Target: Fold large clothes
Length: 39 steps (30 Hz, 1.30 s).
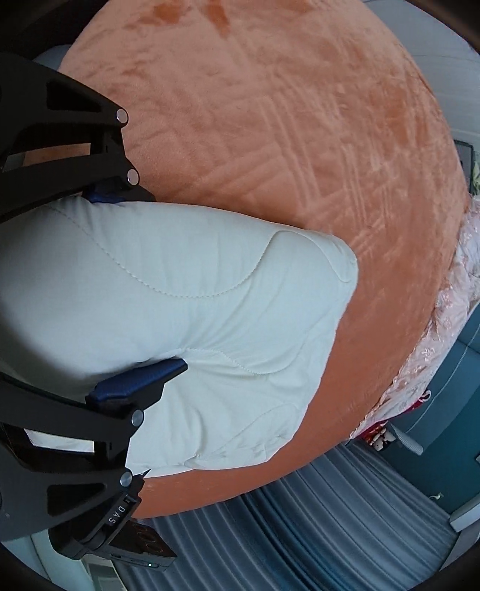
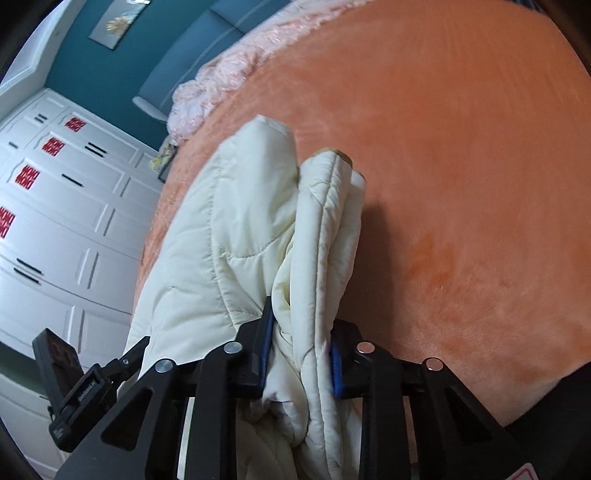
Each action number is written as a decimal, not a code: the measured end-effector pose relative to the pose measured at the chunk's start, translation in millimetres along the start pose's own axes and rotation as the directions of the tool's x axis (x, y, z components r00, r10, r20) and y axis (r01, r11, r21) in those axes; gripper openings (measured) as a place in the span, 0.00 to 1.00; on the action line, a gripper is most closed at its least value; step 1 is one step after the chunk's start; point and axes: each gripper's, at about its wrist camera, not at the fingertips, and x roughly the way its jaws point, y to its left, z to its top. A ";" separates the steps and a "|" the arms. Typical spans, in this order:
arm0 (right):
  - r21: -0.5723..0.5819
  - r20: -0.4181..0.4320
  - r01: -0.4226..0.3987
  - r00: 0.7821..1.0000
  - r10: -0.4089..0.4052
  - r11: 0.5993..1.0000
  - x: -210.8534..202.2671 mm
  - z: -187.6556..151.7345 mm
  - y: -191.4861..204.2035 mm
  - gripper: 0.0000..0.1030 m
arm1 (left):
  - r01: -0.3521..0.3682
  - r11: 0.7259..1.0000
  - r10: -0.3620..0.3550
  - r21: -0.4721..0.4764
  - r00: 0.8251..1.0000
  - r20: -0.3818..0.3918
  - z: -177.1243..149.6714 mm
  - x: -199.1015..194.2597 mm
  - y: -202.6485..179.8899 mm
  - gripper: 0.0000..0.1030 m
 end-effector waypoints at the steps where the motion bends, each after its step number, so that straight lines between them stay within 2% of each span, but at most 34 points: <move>1: -0.023 0.020 0.005 1.000 -0.005 1.000 -8.0 2.0 6.1 0.21 | -0.001 1.000 0.001 0.026 1.000 0.017 0.7 -9.7 -4.9 0.58; 4: -0.099 0.083 0.018 0.996 -0.009 0.995 -34.6 4.0 29.9 0.21 | -0.021 0.995 0.013 0.102 0.997 0.081 0.5 -40.6 -24.6 0.57; 12: -0.208 0.244 0.023 0.969 0.029 0.978 -96.3 7.3 80.9 0.21 | -0.008 0.983 -0.033 0.181 0.975 0.219 13.0 -109.7 -50.6 0.57; 22: -0.314 0.372 0.013 0.922 0.111 0.949 -156.9 9.2 121.8 0.21 | 0.037 0.967 -0.131 0.250 0.919 0.371 26.4 -183.7 -67.2 0.57; 31: -0.394 0.424 -0.002 0.887 0.184 0.919 -163.9 28.7 172.0 0.21 | 0.023 0.952 -0.174 0.304 0.860 0.480 65.9 -216.9 -52.0 0.57; 36: -0.440 0.433 0.004 0.877 0.208 0.898 -147.3 40.4 200.0 0.21 | 0.007 0.947 -0.186 0.321 0.826 0.532 90.5 -223.8 -34.4 0.57; 39: -0.455 0.428 0.001 0.877 0.217 0.891 -127.9 49.5 213.0 0.21 | 0.004 0.947 -0.189 0.320 0.815 0.548 107.3 -217.0 -19.4 0.57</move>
